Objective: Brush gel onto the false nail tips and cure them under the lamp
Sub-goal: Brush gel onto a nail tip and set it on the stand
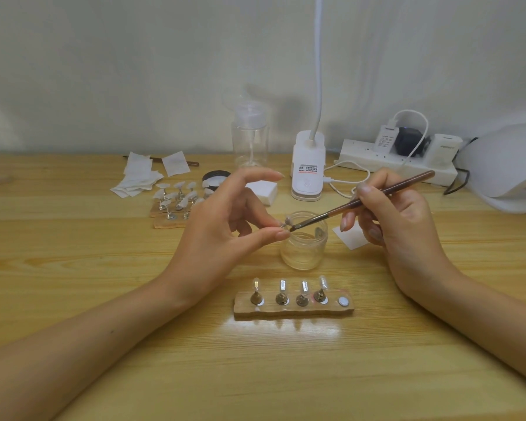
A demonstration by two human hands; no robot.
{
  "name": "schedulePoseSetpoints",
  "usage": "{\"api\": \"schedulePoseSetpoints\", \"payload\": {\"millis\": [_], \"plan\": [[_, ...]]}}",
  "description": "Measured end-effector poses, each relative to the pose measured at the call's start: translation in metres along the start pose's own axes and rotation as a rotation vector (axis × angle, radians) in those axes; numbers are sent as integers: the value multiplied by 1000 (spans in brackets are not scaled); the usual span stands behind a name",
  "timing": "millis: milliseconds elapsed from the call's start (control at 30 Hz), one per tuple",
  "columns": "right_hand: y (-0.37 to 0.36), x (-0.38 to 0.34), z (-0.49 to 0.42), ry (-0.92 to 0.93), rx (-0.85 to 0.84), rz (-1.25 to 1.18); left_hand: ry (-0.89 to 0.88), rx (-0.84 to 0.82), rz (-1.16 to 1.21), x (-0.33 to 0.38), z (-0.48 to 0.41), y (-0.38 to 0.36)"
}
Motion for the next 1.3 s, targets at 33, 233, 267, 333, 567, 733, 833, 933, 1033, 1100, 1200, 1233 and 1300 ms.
{"api": "schedulePoseSetpoints", "payload": {"millis": [33, 233, 267, 333, 567, 733, 833, 933, 1033, 1100, 1200, 1233, 1300], "plan": [[0, 0, 0, -1, 2, 12, 1, 0, -1, 0, 0, 0], [5, 1, -1, -13, 108, -36, -3, -1, -34, 0, 0, 0], [6, 1, -1, -22, 135, -46, -7, -3, -43, 0, 0, 0], [8, 2, -3, -47, 182, -82, -11, -4, -56, 0, -1, 0], [14, 5, -8, -164, 307, -268, -27, -9, -91, 0, -1, 1], [7, -3, -4, 33, 128, -181, -41, -14, -96, 2, -1, 0], [8, -4, -2, 88, 115, -110, -45, -15, -104, 2, -1, -1], [9, -5, -2, 128, 120, -116, -48, -17, -116, 2, -1, 0], [11, -4, -4, 133, 132, -162, -57, -18, -126, 3, 0, -1], [13, -3, -5, 113, 150, -193, -65, -16, -133, 4, 0, -1], [16, -1, -6, 80, 173, -217, -65, -18, -135, 4, 0, -1], [16, -1, -7, 72, 181, -227, -64, -18, -138, 4, 0, -1], [17, 0, -8, 51, 199, -257, -61, -17, -138, 4, 0, 0]]}}
Point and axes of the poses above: each hand's wrist, its own z-axis away from the middle knuckle, its own y-axis out of the back of the hand, x = y × z, the point moved 2 cm from there along -z, towards the middle knuckle, and after that the axes turned 12 degrees about z, right-handed, at the moved point
